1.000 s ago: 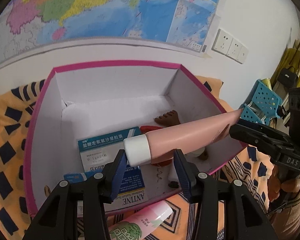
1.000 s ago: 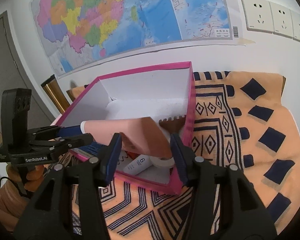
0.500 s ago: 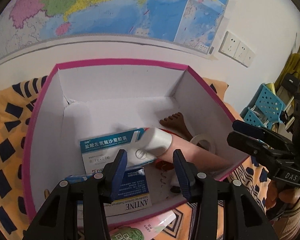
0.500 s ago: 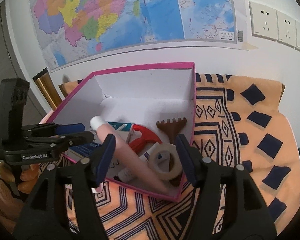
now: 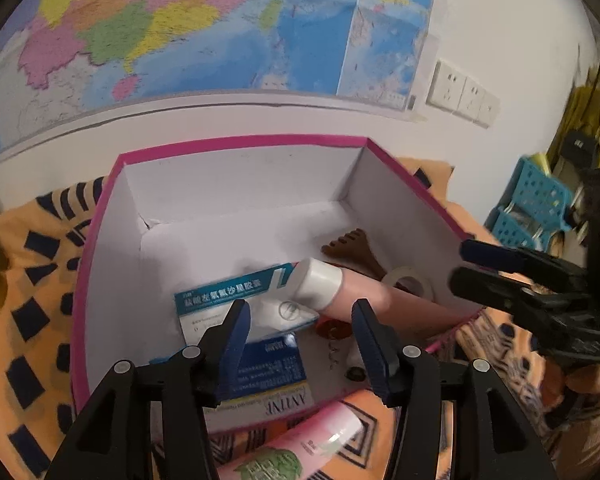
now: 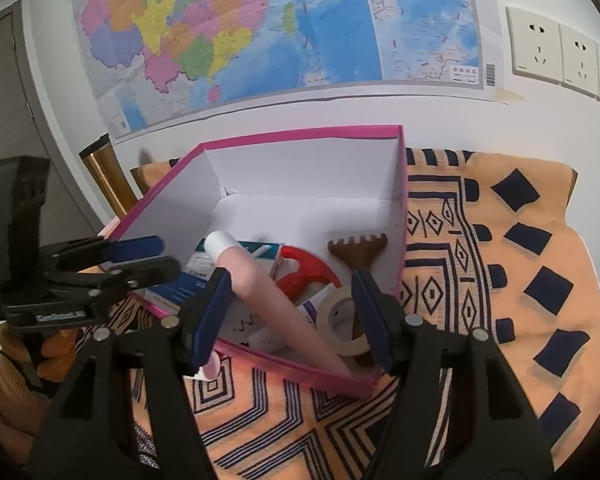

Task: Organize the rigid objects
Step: 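Withdraw the right gripper toward the pink-and-white tube with green leaf print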

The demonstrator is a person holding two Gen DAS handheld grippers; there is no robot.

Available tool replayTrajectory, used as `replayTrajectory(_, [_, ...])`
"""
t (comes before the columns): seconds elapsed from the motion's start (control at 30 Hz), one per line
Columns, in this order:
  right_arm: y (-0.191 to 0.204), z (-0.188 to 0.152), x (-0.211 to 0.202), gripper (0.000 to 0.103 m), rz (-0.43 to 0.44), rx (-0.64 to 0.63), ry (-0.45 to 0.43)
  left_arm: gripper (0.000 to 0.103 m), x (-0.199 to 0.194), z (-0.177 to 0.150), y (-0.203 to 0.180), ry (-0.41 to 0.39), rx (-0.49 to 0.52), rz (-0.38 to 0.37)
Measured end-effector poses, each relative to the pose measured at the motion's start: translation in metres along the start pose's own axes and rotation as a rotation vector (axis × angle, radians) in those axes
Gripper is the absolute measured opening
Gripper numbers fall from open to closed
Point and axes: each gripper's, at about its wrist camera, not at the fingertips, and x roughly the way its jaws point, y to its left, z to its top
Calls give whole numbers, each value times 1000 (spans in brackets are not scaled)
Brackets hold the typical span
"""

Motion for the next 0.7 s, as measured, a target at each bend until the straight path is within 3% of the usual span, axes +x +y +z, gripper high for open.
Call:
replayTrajectory(0.17, [5, -2, -2, 64, 13, -3, -3, 54, 27, 15, -8, 72, 65, 45])
replayTrajectory(0.33, [4, -6, -5, 64, 21, 15, -10, 54, 51, 23, -5, 135, 34, 142])
replayTrajectory(0.7, [13, -21, -15, 64, 79, 5, -25, 54, -1, 5, 5, -45, -8, 96])
